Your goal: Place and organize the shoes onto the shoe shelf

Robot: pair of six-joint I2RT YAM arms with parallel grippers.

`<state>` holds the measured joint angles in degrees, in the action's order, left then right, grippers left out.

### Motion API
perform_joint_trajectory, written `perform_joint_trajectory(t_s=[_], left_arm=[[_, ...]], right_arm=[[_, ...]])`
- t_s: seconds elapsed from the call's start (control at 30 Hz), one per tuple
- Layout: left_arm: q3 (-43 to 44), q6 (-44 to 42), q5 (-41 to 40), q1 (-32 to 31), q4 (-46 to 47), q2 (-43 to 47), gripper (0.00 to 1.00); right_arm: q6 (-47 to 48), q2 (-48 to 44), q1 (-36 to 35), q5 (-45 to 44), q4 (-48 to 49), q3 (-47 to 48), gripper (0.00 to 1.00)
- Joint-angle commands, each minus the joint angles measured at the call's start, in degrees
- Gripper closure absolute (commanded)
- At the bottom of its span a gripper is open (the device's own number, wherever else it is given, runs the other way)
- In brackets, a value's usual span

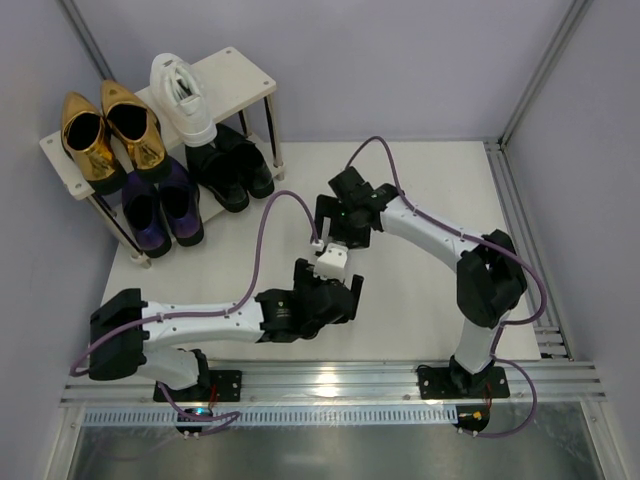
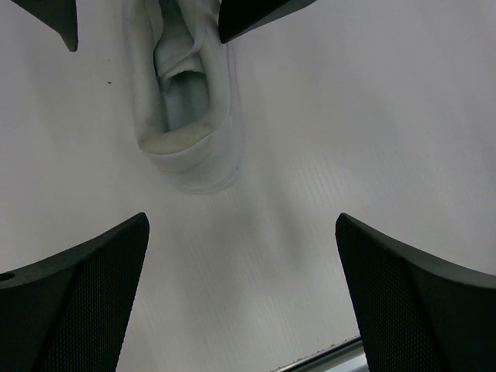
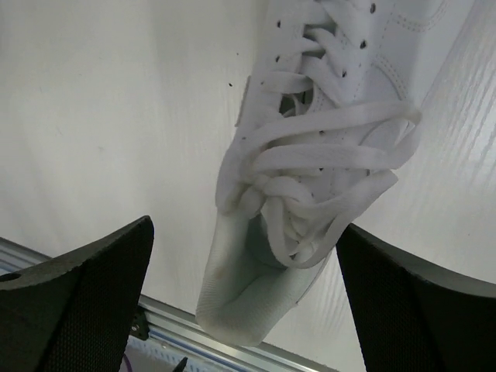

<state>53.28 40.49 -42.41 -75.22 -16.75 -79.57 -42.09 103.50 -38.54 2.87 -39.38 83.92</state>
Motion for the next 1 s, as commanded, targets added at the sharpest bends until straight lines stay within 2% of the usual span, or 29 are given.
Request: perform_joint_trajectory(t_s=[0.0, 0.17, 0.3, 0.43, 0.67, 0.8, 0.93, 0.97], left_arm=[[-0.45, -1.19, -4.6, -0.37, 4.97, -1.89, 0.0], [1.83, -2.61, -5.14, 1.03, 8.92, -7.61, 0.0], [2.36, -4.89, -1.28, 3.85, 12.62, -10.69, 0.0], [2.1, -7.53, 0.14, 6.75, 14.99, -11.22, 0.0], [1.74, -11.57, 6.89, 11.76, 20.09, -12.01, 0.01], [3.23, -13.41, 10.24, 12.82, 20.44, -14.03, 0.05], [3.24, -13.68, 12.44, 13.26, 21.41, -14.91, 0.19], [3.41, -13.68, 12.96, 13.34, 21.41, -15.17, 0.2]], right_arm=[[2.53, -6.19, 1.36, 1.09, -0.87, 4.06, 0.02], [6.57, -12.44, 8.12, -1.64, -5.78, 3.62, 0.02], [10.53, -18.32, 14.36, -2.61, -8.0, 0.46, 0.02], [13.08, -24.65, 16.83, -2.61, -8.79, -3.4, 0.02], [15.54, -28.18, 18.94, -2.52, -10.1, -6.93, 0.02], [16.86, -29.06, 20.17, -2.61, -11.07, -6.23, 0.02], [17.48, -30.11, 21.32, -2.61, -11.6, -6.4, 0.02], [17.48, -30.38, 21.75, -2.61, -11.86, -6.49, 0.02]])
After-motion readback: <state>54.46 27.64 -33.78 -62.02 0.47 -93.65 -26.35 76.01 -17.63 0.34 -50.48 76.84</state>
